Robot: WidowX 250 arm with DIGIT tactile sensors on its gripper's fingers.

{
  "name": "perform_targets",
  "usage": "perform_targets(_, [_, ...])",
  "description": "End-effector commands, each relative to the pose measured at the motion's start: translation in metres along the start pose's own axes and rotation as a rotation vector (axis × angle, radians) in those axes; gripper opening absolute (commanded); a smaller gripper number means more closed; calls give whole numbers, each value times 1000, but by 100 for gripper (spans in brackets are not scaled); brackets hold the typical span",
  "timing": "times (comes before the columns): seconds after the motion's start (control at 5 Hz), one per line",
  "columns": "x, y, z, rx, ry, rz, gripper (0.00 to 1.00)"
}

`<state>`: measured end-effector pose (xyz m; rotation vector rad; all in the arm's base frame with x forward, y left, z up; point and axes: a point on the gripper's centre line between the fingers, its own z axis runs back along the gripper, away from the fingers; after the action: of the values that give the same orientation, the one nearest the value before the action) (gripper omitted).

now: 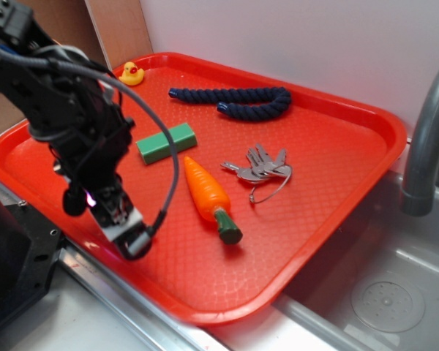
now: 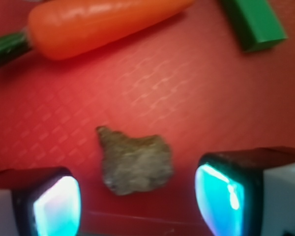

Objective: Grab the rock.

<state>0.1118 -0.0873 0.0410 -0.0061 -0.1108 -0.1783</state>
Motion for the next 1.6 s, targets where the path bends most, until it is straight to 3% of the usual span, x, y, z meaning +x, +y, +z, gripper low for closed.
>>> perform_targets(0.0, [16,-11,-16,-44,38,-26,100])
perform_targets(0.2, [24,-7,-25,-37,77,-8,100])
perform_targets(0.4, [25,-3,-21,-19,86,21,0])
perform_targets(1.0, [28,25,45,-79,46,121,0])
perform_targets(1.2, [37,37,68,-61,65,246,0])
perform_targets(1.4, [51,64,96,-92,33,419,0])
